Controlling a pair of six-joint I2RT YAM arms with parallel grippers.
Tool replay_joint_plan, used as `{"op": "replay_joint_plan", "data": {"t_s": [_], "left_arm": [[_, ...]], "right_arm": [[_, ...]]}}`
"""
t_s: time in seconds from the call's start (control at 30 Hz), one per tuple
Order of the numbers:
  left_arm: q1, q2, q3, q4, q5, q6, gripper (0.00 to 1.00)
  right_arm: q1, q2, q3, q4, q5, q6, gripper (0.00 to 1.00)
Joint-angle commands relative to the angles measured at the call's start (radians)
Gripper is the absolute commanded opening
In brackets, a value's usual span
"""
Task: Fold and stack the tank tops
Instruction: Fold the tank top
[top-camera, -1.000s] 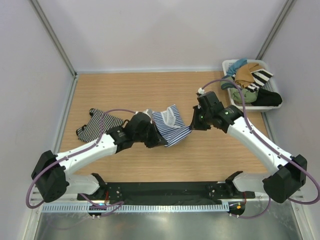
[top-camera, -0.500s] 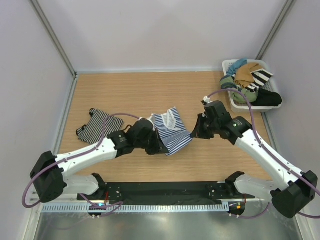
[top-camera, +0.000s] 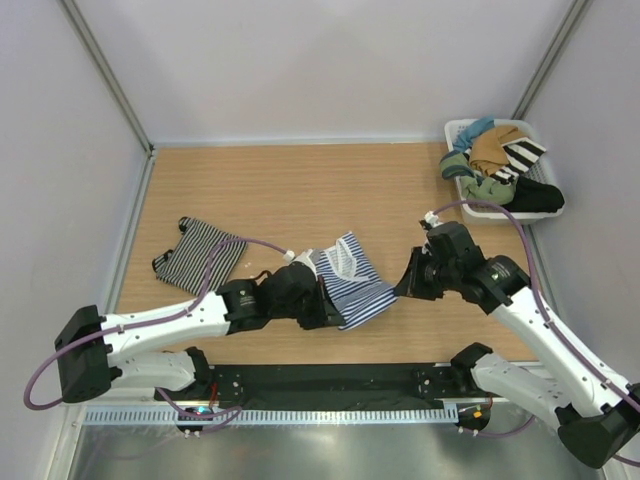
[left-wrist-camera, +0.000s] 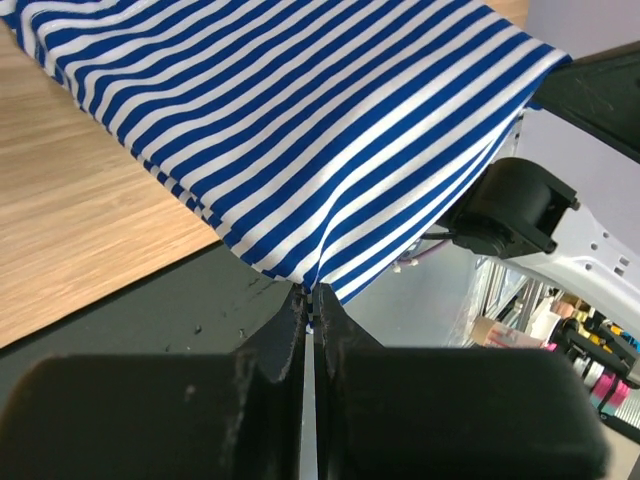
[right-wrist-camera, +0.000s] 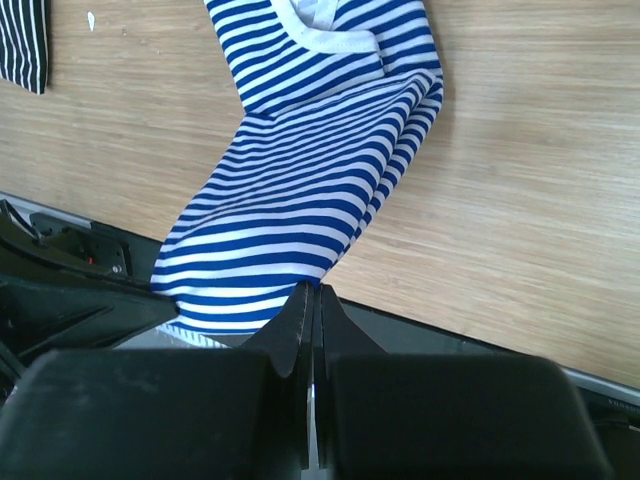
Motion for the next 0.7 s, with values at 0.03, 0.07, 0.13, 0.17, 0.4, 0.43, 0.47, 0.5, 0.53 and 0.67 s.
{"op": "replay_joint_plan", "data": {"t_s": [0.03, 0.07, 0.13, 0.17, 0.4, 0.43, 0.47, 0.5, 0.53, 0.67], "left_arm": [[0.017, 0.004, 0.092, -0.076, -0.036, 0.023, 0.02], [0.023, 0.006, 0.100, -0.087, -0.035, 0.025, 0.02], [0.049, 0.006, 0.103, -0.079, -0.012, 0.022, 0.02], [0.062, 0.009, 0.100, -0.061, 0.000, 0.019, 0.02], [0.193, 0.041, 0.086, 0.006, 0.102, 0.010, 0.02], [0.209, 0.048, 0.085, 0.017, 0.118, 0.011, 0.02], [0.224, 0.056, 0.080, 0.032, 0.147, 0.011, 0.02], [0.253, 0.065, 0.080, 0.040, 0.160, 0.014, 0.02], [0.267, 0.079, 0.081, 0.048, 0.172, 0.016, 0.02], [0.341, 0.118, 0.101, 0.062, 0.217, 0.043, 0.02]], "right_arm": [[-0.001, 0.078, 0.118, 0.006, 0.075, -0.048, 0.01], [-0.003, 0.092, 0.130, 0.009, 0.081, -0.052, 0.01], [-0.003, 0.147, 0.170, 0.022, 0.087, -0.065, 0.01], [-0.003, 0.166, 0.184, 0.023, 0.095, -0.071, 0.01], [-0.021, 0.351, 0.288, 0.063, 0.104, -0.127, 0.01], [-0.024, 0.371, 0.298, 0.075, 0.103, -0.129, 0.01], [-0.029, 0.402, 0.320, 0.078, 0.103, -0.132, 0.01], [-0.030, 0.423, 0.331, 0.085, 0.101, -0.135, 0.01], [-0.038, 0.440, 0.350, 0.094, 0.101, -0.141, 0.01], [-0.065, 0.535, 0.402, 0.118, 0.083, -0.158, 0.01]]}}
